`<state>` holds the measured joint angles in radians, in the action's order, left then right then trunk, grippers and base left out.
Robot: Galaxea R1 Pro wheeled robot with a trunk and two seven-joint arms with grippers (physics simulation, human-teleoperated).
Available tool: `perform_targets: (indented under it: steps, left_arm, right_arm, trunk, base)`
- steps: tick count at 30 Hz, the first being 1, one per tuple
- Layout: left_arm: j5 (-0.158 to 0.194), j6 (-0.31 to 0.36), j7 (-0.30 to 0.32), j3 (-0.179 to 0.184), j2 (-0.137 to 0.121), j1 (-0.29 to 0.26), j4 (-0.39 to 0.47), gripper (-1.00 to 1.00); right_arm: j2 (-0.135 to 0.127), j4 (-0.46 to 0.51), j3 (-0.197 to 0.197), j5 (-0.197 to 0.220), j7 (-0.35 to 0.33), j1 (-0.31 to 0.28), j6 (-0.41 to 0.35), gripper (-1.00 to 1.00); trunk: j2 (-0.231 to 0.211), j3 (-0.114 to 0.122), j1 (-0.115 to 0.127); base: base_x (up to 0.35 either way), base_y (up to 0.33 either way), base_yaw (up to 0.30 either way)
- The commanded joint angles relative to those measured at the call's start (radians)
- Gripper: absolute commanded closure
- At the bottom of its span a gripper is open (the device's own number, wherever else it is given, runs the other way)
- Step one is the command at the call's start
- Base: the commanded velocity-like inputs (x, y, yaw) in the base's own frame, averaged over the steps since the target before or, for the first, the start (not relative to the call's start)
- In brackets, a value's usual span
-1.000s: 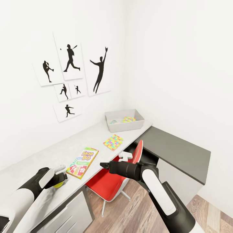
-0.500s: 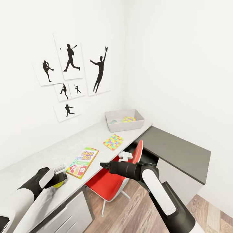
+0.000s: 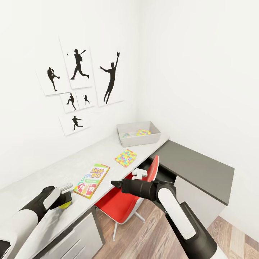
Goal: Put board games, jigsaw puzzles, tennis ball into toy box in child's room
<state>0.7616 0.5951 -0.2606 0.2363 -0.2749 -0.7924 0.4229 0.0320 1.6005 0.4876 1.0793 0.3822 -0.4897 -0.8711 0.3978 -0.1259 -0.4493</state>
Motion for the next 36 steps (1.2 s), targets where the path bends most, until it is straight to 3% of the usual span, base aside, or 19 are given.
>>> perform_targets:
  steps: [1, 36]
  left_arm:
    - [0.008, 0.003, -0.008, 0.008, -0.001, -0.001, 0.002, 1.00]
    - [0.008, 0.003, -0.006, 0.008, -0.001, -0.001, 0.002, 1.00]
  right_arm:
    - [0.000, 0.001, 0.000, 0.010, 0.010, -0.001, -0.002, -1.00]
    - [0.000, 0.001, 0.000, 0.010, 0.010, -0.001, -0.002, -1.00]
  trunk:
    - [0.002, -0.002, -0.001]
    - [0.002, 0.005, -0.001]
  base:
    - [0.000, 0.000, 0.000]
    - [0.000, 0.000, 0.000]
